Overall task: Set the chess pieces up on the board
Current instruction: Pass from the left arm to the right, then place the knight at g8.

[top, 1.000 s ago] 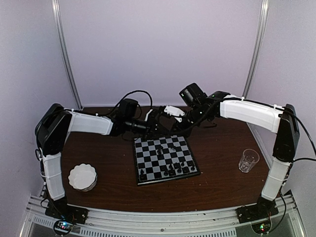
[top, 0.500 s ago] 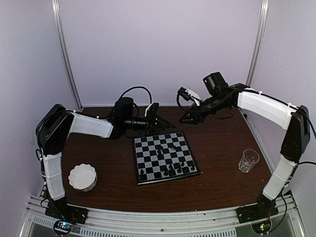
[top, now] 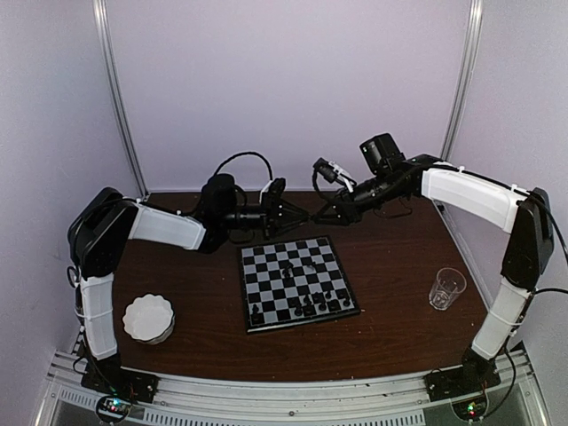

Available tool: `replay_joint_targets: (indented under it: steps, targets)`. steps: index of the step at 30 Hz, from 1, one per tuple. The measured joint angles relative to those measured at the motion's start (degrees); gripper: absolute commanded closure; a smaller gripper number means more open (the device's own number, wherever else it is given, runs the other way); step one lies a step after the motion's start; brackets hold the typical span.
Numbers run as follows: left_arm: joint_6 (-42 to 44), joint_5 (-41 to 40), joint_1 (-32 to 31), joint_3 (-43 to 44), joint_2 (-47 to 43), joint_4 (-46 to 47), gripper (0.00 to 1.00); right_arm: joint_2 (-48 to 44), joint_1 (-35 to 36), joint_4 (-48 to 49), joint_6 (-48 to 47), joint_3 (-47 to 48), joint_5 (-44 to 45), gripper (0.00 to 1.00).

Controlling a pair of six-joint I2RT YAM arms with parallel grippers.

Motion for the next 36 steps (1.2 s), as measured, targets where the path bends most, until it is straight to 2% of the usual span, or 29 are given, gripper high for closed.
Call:
replay_joint_targets:
  steps: [7,16,21,24,26,28,31,36]
  targets:
    - [-1.14,0.26,0.0,0.0,0.11,1.42,0.8,0.02,0.24,0.52,0.63,0.0,-0.79,0.93]
    - [0.31,0.48,0.31,-0.11,0.5,-0.39,0.57,0.09,0.48,-2.21,-2.1,0.81,3.41,0.96]
    - [8.02,-0.87,3.21,-0.31,-1.07,-13.42,0.53,0.09,2.78,-8.41,-8.11,4.04,10.64,0.96]
    - [17.49,-5.05,7.02,0.7,-4.74,-29.0,0.52,0.09,7.89,-13.38,-12.96,6.86,16.41,0.96]
    - [27.52,-11.54,9.55,3.65,-8.11,-42.6,0.51,0.26,12.87,-16.63,-16.41,8.7,20.5,0.96]
    - [34.38,-17.38,10.93,6.14,-10.95,-50.36,0.51,1.16,17.09,-19.43,-19.65,10.49,24.22,0.96]
    - [42.01,-24.28,11.15,7.39,-16.22,-56.98,0.51,5.29,23.21,-23.56,-23.82,14.12,29.66,0.96]
    - [47.06,-30.03,10.16,7.06,-19.93,-60.63,0.51,13.25,29.59,-27.52,-27.82,16.74,37.64,0.96]
